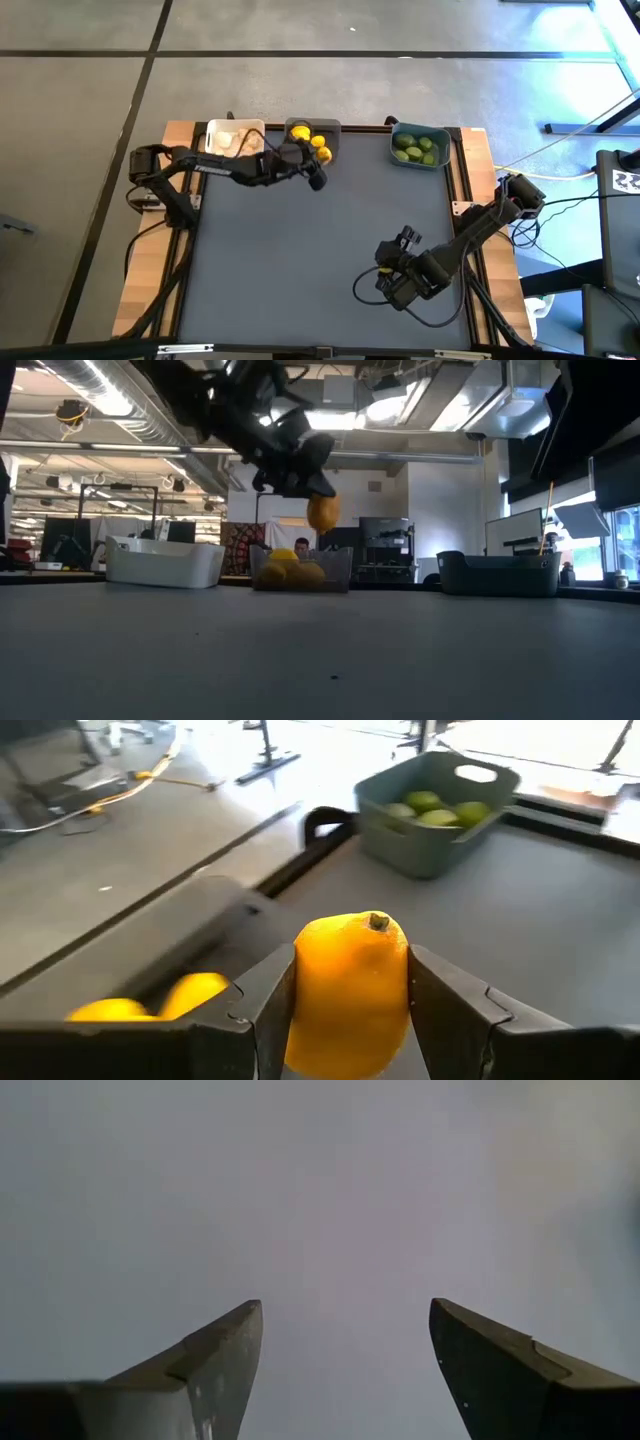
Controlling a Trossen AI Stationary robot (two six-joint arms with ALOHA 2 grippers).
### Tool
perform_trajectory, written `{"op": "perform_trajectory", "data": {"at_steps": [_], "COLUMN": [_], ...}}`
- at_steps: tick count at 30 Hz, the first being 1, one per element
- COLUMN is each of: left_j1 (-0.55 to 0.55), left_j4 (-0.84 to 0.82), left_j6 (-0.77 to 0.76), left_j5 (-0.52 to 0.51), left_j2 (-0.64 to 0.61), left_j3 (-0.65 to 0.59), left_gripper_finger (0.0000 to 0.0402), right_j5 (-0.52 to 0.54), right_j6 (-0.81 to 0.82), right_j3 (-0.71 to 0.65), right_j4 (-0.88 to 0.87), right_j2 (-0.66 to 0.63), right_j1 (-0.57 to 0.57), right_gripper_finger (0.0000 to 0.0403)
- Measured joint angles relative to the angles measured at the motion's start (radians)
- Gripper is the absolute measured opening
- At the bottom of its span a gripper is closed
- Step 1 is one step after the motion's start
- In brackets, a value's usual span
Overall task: Sort produce into baskets
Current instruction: Put the lemon into the black transparent bin
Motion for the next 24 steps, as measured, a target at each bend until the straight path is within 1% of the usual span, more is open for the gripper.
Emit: {"op": "perform_trajectory", "data": {"at_steps": [10,12,14,16,20,24], "left_j1": [0.175,0.208,0.235,0.253,0.262,0.252], "left_j4": [-0.006,-0.002,-0.006,-0.007,-0.009,-0.01], "left_j6": [0.038,0.032,0.015,0.011,0.033,0.059], "left_j5": [0.008,0.067,0.151,0.203,0.242,0.26], "left_j2": [0.018,0.037,0.066,0.094,0.137,0.147], "left_j3": [0.0,0.001,0.0,0.0,0.0,0.0], "left_gripper_finger": [0.0166,0.0166,0.0166,0.0166,0.0166,0.0167], "right_j5": [0.018,0.018,0.019,0.02,0.021,0.03], "right_j6": [-0.001,-0.001,-0.001,-0.001,-0.006,-0.008], "right_j3": [0.0,0.0,0.0,0.0,0.0,0.0], "right_j4": [-0.001,-0.001,-0.003,-0.004,-0.006,-0.007], "right_j2": [0.0,0.0,0.0,0.0,0.0,0.0], "right_j1": [0.0,0.0,0.0,0.0,0.0,0.0], "right_gripper_finger": [0.0285,0.0285,0.0285,0.0285,0.0285,0.0285]}}
